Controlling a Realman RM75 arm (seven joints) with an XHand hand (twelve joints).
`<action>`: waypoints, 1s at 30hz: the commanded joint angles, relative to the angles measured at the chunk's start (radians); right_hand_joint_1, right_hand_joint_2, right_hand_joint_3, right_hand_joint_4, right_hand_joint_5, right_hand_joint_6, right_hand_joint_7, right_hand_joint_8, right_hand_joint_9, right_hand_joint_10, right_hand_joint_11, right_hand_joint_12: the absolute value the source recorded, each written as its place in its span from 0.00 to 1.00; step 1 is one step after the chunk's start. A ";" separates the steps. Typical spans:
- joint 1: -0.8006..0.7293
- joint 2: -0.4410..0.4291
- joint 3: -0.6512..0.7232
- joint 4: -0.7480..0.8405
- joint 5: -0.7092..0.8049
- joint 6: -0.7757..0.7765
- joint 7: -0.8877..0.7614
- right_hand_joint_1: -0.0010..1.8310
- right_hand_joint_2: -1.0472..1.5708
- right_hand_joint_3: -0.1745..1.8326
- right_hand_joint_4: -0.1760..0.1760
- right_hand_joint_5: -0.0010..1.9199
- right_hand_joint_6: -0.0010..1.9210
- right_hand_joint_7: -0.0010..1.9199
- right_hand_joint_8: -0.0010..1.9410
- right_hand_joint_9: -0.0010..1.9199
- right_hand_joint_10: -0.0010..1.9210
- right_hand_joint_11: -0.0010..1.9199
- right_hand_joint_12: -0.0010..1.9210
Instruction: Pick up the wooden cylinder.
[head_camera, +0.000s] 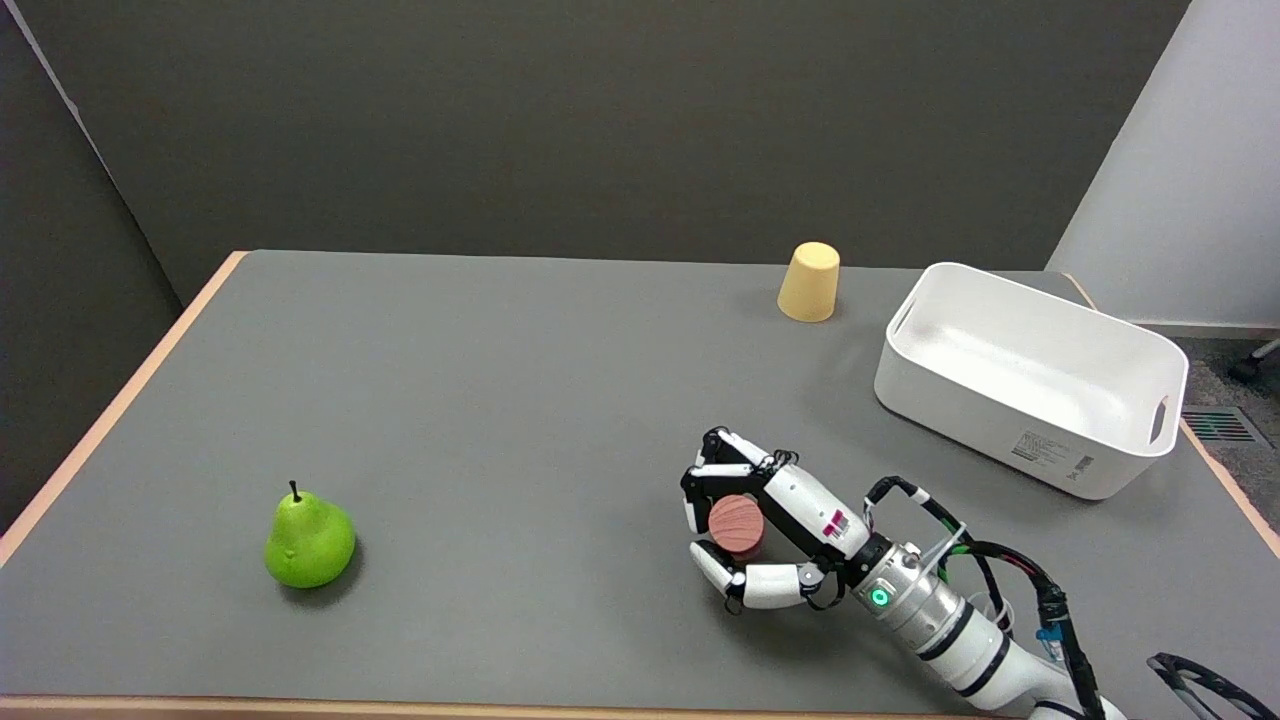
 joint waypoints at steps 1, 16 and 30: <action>0.040 0.003 0.025 0.016 -0.011 -0.037 -0.058 0.48 0.75 0.55 0.54 0.34 0.95 0.06 1.00 0.25 1.00 0.11 1.00; 0.045 -0.010 0.075 -0.014 0.015 -0.012 -0.058 0.45 0.77 0.54 0.56 0.31 1.00 0.21 1.00 0.39 1.00 0.46 1.00; 0.073 -0.016 0.136 -0.049 0.048 0.005 -0.058 0.46 0.77 0.55 0.52 0.32 1.00 0.29 1.00 0.48 1.00 0.48 1.00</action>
